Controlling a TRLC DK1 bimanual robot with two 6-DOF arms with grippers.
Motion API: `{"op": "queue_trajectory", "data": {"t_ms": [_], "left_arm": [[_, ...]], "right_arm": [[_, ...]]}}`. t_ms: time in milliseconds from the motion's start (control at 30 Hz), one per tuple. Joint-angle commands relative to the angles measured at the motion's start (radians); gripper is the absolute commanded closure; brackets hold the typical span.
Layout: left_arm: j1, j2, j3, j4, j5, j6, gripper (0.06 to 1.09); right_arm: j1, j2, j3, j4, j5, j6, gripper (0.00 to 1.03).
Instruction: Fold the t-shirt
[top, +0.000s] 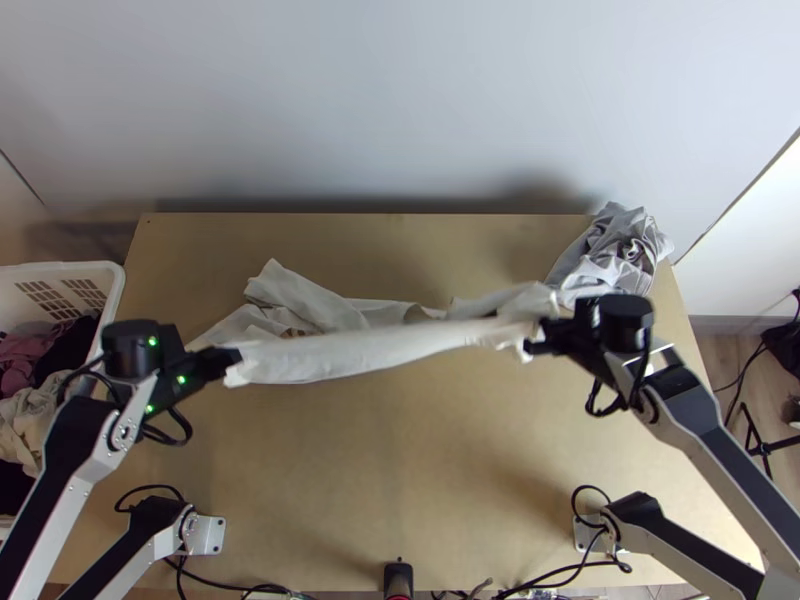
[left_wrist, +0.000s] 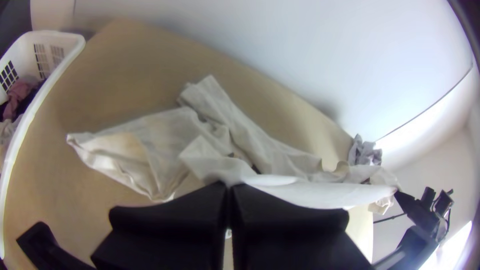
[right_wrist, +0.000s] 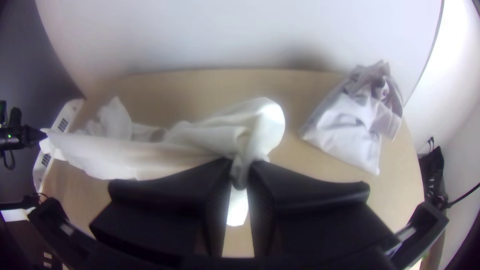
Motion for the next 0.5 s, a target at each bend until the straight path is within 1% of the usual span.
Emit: {"op": "queue_trajectory", "data": {"t_ms": [0, 167, 300, 333, 367, 467], "left_arm": [[0.044, 0.062, 0.152, 0.053, 0.002, -0.059, 1.02], [0.022, 0.119, 0.320, 0.067, 0.002, -0.138, 1.02], [0.021, 0.172, 0.451, 0.068, 0.000, -0.173, 1.02], [0.021, 0.181, 0.478, 0.071, 0.000, -0.177, 1.02], [0.021, 0.189, 0.508, 0.085, -0.003, -0.187, 1.02], [0.018, 0.218, 0.604, 0.100, -0.015, -0.214, 1.02]], "right_arm": [[-0.019, 0.035, 0.210, -0.002, 0.002, 0.054, 0.89], [-0.019, 0.087, 0.365, 0.006, 0.034, 0.108, 0.89], [-0.018, 0.112, 0.431, 0.033, 0.080, 0.117, 0.89], [-0.018, 0.112, 0.445, 0.047, 0.087, 0.131, 0.89], [-0.018, 0.115, 0.466, 0.056, 0.089, 0.143, 0.89], [-0.013, 0.139, 0.538, 0.070, 0.094, 0.143, 0.89]]}}
